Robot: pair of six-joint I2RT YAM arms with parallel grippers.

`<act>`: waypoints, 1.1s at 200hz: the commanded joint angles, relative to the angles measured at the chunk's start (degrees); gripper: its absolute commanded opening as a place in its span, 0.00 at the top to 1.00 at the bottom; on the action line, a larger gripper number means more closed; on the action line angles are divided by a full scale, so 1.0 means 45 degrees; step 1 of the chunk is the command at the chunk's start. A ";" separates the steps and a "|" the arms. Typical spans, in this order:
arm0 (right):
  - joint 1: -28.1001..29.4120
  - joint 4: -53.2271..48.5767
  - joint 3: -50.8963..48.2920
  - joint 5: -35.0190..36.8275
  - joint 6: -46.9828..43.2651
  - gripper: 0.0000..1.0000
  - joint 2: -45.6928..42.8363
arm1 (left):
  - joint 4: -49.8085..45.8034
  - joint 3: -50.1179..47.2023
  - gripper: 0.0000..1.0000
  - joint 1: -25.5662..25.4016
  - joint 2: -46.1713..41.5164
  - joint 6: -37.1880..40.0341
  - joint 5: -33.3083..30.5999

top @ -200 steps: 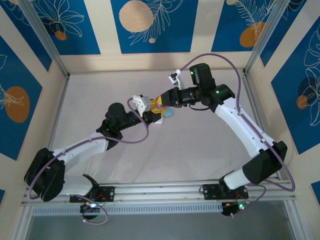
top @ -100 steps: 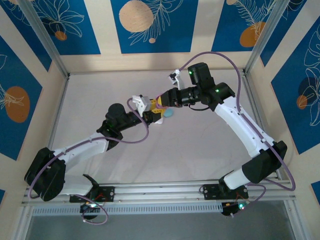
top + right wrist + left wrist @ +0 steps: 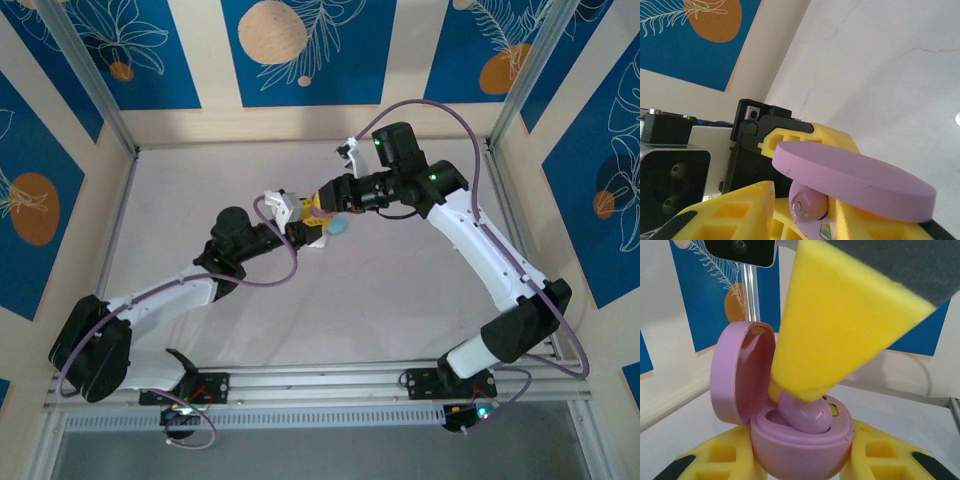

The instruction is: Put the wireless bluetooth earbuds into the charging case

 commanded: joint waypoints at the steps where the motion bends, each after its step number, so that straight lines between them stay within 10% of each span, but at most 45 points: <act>1: 0.0063 -0.0687 0.0350 0.0290 0.0013 0.61 -0.0101 | 0.1392 0.0029 0.72 -0.0135 -0.0315 0.0003 -0.0108; 93: -0.1353 0.1094 -0.1734 0.0481 -0.0249 0.51 -0.3640 | 0.1077 -0.0040 0.72 -0.0127 -0.0504 0.0174 -0.0440; 122: -0.4528 0.1352 -0.4421 0.2760 0.0479 0.54 -0.5355 | 0.0909 0.0018 0.72 -0.0137 -0.0725 0.0131 -0.0440; 167: -1.1149 0.1117 -0.7570 0.1474 0.0241 0.57 -0.3771 | 0.0686 -0.0020 0.72 -0.0159 -0.1020 0.0019 -0.0383; 220: -1.2611 0.1041 -0.6931 0.2890 -0.1073 0.57 0.0181 | 0.0494 0.0046 0.72 -0.0151 -0.1140 0.0128 -0.0420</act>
